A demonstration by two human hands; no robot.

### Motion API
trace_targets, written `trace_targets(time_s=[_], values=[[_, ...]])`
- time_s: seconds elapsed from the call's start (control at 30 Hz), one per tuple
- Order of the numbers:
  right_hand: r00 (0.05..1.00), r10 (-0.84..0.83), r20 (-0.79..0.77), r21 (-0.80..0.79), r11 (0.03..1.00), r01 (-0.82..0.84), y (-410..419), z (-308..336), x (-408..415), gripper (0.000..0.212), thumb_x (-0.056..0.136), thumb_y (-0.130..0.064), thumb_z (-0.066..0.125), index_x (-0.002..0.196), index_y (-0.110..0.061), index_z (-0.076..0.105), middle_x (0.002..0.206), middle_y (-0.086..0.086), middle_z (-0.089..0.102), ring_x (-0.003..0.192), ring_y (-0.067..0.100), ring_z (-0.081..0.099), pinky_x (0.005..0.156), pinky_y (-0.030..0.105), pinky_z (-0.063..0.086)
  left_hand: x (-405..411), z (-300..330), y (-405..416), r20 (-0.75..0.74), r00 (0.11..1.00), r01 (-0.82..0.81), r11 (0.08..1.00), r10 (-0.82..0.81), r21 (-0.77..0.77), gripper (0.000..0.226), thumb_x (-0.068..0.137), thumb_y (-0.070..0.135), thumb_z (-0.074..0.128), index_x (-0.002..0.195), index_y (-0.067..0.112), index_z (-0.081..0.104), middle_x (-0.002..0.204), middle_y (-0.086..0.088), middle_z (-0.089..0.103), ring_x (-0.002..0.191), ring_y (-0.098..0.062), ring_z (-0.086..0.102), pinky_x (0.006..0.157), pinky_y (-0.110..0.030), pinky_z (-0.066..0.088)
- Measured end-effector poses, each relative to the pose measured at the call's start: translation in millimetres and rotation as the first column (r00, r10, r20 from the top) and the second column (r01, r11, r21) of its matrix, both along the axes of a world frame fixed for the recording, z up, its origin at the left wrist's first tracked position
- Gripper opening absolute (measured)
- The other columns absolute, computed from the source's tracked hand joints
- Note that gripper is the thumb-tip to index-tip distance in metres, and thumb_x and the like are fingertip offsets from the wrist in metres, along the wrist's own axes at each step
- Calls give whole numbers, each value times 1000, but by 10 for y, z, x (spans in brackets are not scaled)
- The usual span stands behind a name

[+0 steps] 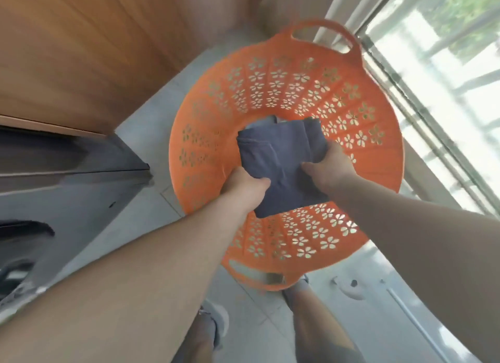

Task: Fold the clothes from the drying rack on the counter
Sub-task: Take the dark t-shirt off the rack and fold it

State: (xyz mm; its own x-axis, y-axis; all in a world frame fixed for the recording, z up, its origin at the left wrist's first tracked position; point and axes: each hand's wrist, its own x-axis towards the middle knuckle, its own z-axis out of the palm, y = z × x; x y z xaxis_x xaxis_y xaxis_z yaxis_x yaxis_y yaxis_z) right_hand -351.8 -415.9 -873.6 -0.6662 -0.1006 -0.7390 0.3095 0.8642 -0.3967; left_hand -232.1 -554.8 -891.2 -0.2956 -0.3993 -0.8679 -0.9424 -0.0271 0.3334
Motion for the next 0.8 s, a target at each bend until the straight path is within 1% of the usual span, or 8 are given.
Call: trace_targets(time_s=[0.13, 0.2, 0.27, 0.33, 0.43, 0.5, 0.6, 0.8], values=[[998, 55, -27, 54, 997, -54, -89, -735, -188, 53, 89, -22, 69, 135, -8, 48, 119, 13, 63, 115, 38, 61, 85, 34, 43, -205, -776, -51, 9, 1000, 2, 1000, -2, -25, 44, 87, 34, 72, 126, 16, 63, 119, -8, 70, 105, -35, 68, 84, -37, 55], [996, 78, -40, 89, 993, -75, -128, -1112, -250, 51, 89, -23, 67, 133, -7, 48, 124, 16, 63, 115, 39, 61, 85, 35, 44, -298, -1184, -58, 4, 1000, 11, 999, -11, -35, 43, 89, 30, 72, 128, 15, 61, 123, -8, 68, 109, -35, 66, 92, -42, 56], [994, 107, -32, 97, 990, -103, -148, -1353, -270, 49, 90, -22, 66, 132, -6, 46, 125, 17, 62, 116, 39, 60, 83, 34, 41, -370, -1433, -56, 17, 1000, 5, 1000, -5, -31, 39, 90, 29, 71, 125, 15, 61, 120, -9, 69, 106, -35, 67, 93, -46, 57], [990, 138, -43, 98, 986, -133, -142, -1606, -344, 53, 90, -23, 66, 136, -7, 45, 130, 16, 61, 121, 38, 58, 90, 36, 43, -468, -1715, -34, 46, 999, 9, 999, -7, -42, 37, 90, 31, 70, 122, 16, 60, 115, -10, 70, 101, -37, 69, 89, -48, 59], [977, 211, -24, 100, 973, -207, -96, -1865, -406, 55, 92, -28, 67, 138, -8, 46, 135, 14, 59, 123, 36, 56, 95, 37, 44, -501, -2034, 25, 71, 997, 0, 997, 5, -72, 46, 88, 39, 70, 125, 14, 56, 120, -15, 69, 103, -40, 69, 87, -51, 60], [969, 248, 13, 96, 964, -248, -88, -1877, -398, 55, 96, -28, 64, 142, -5, 45, 138, 15, 59, 127, 35, 55, 100, 36, 42, -474, -2073, 46, 102, 995, 32, 991, -19, -128, 53, 89, 41, 68, 129, 9, 51, 128, -17, 66, 110, -42, 67, 93, -49, 57], [939, 340, 55, 95, 934, -344, -86, -1735, -310, 46, 101, -26, 58, 135, 4, 52, 135, 20, 61, 129, 35, 53, 107, 35, 37, -388, -1937, 46, 133, 990, 72, 987, -53, -141, 52, 93, 35, 63, 133, 5, 48, 134, -19, 62, 119, -41, 62, 101, -44, 52], [955, 294, 50, 52, 954, -296, -105, -1075, -136, 46, 95, -20, 65, 135, 0, 53, 135, 19, 61, 124, 36, 58, 106, 42, 44, -331, -1142, -73, 167, 953, 274, 954, -252, -122, 45, 95, 29, 56, 135, 8, 51, 136, -16, 61, 122, -37, 60, 89, -34, 45]])
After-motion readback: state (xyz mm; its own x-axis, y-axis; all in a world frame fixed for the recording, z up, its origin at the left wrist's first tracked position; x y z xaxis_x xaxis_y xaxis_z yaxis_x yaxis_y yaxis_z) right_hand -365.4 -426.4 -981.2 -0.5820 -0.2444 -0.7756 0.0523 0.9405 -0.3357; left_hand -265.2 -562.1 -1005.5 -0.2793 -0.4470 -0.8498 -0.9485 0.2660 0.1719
